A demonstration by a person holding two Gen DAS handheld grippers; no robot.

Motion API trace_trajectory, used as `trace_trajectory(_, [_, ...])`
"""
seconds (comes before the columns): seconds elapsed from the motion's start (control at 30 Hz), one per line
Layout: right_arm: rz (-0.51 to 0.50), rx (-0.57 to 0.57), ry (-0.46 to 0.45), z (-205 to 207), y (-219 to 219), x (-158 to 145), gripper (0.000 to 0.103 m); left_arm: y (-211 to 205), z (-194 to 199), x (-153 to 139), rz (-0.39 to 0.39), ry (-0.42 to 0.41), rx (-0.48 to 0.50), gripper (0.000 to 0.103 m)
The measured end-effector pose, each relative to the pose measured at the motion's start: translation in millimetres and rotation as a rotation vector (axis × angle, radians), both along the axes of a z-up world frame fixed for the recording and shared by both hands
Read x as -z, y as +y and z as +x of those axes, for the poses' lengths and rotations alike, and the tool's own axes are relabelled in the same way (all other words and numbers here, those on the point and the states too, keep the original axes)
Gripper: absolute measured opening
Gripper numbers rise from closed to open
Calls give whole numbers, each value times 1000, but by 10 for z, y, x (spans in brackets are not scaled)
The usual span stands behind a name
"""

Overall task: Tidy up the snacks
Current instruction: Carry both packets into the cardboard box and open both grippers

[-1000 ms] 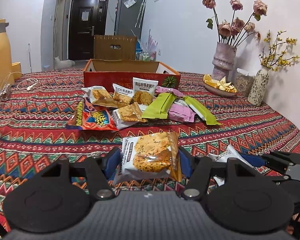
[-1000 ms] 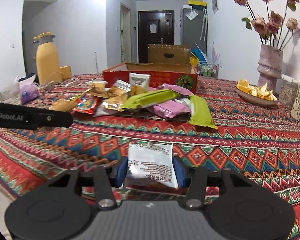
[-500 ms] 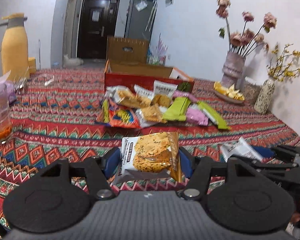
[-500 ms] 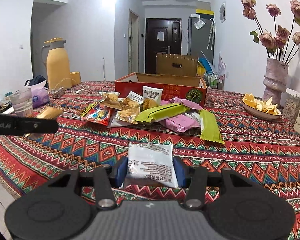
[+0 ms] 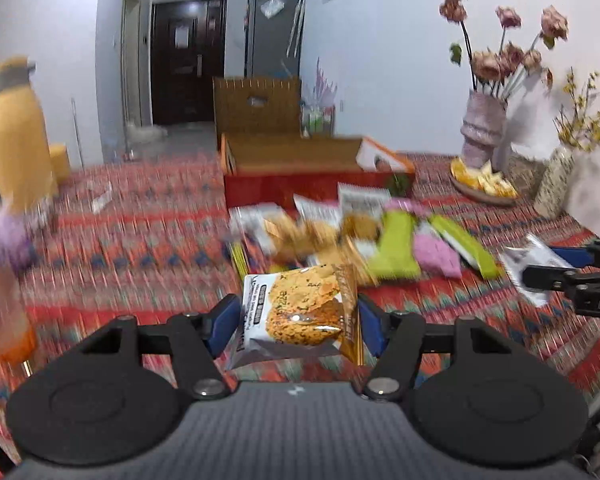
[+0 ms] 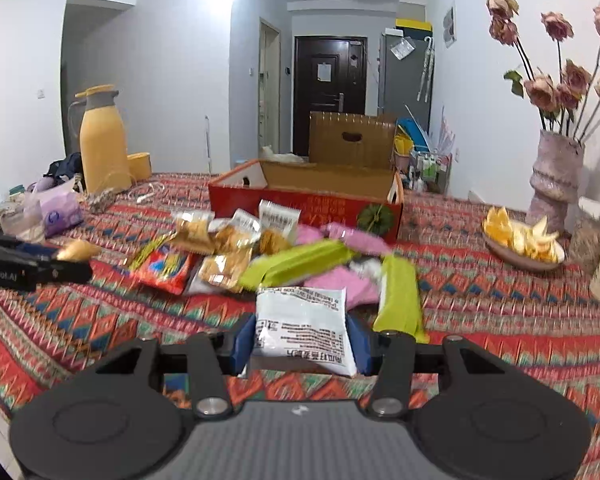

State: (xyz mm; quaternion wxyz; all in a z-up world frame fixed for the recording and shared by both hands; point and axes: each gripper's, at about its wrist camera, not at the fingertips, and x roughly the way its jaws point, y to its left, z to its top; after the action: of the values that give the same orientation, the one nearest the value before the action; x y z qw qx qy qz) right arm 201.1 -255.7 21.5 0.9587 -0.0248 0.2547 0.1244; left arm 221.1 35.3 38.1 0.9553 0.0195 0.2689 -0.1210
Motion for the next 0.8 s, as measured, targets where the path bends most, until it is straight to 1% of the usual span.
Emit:
trace_trajectory(0.13, [33, -39, -6, 325, -222, -317, 48, 48, 435, -316, -8, -46, -1, 63])
trace_trajectory(0.23, [68, -71, -16, 664, -376, -601, 48, 47, 904, -551, -42, -64, -8, 63])
trace_trajectory(0.33, [109, -112, -14, 1144, -499, -852, 49, -33, 1406, -724, -68, -70, -40, 63])
trace_trajectory(0.4, [96, -104, -23, 1498, -515, -916, 49, -97, 1731, -806, -93, -82, -35, 64])
trace_trajectory(0.47, [86, -98, -18, 1927, -518, -938, 49, -140, 2080, -849, -124, -68, -42, 64])
trace_trajectory(0.5, [91, -94, -15, 2114, -517, -936, 49, -175, 2289, -855, -126, -64, -47, 64])
trace_trajectory(0.57, [90, -84, 8, 2566, -491, -903, 49, -252, 2698, -822, -106, -48, -53, 64])
trace_trajectory(0.6, [90, -73, 19, 2825, -470, -864, 49, -290, 2886, -789, -94, -38, -63, 62])
trace_trajectory(0.67, [74, -55, 52, 3254, -411, -755, 49, -384, 3305, -674, -78, 9, -80, 61])
trace_trajectory(0.73, [58, -25, 102, 3756, -334, -592, 49, -416, 3661, -544, -95, 66, -83, 59])
trace_trajectory(0.77, [38, -18, 128, 3998, -280, -498, 49, -448, 3868, -444, -82, 85, -79, 59])
trace_trajectory(0.8, [22, 5, 142, 4203, -233, -399, 49, -458, 4004, -355, -64, 88, -100, 57])
